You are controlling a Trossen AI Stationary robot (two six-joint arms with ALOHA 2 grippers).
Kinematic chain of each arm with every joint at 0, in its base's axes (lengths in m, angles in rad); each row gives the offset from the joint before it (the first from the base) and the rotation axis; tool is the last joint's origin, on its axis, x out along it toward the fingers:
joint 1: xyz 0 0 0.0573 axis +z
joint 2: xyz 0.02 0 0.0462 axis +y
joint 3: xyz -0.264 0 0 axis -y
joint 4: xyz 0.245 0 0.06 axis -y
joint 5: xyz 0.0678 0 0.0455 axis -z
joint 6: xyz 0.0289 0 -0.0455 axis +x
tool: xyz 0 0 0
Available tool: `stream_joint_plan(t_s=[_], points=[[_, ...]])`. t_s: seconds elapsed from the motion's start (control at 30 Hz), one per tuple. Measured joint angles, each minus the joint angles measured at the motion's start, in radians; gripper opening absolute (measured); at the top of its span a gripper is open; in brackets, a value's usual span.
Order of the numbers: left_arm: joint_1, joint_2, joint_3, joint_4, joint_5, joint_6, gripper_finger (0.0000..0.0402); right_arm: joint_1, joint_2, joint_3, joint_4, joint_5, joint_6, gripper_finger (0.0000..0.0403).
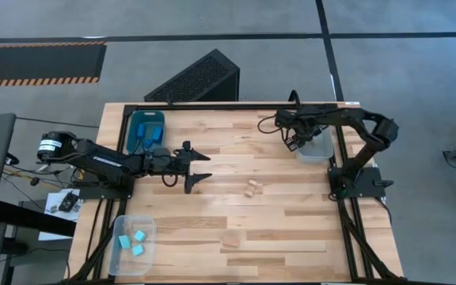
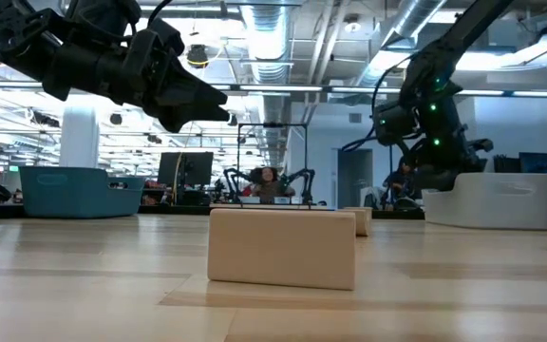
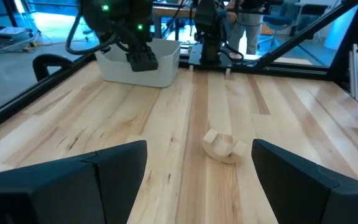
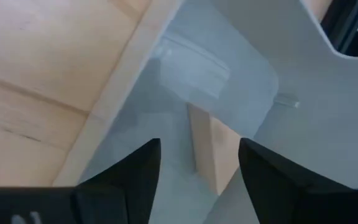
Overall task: Sort & place blocks by color
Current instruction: Put the bottom brown block into the grey bin
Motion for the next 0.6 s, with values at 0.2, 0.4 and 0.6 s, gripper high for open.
stream_joint_plan(t_s=[0.2, 0.4, 0.6], points=[[0.001, 0.0, 0.0, -0.003, 0.022, -0.001, 0.0279, 0.017, -0.055, 0.0, 0.017, 0.007, -0.01, 0.0245], [0.001, 0.0, 0.0, -0.005, 0.021, -0.019, 0.0279, 0.115, -0.255, 0.0, 0.012, -0.001, -0.001, 0.0244], [-0.005, 0.0, 0.0, 0.024, 0.017, -0.055, 0.0279, 0.396, -0.411, 0.0, 0.013, -0.055, 0.136, 0.0244]])
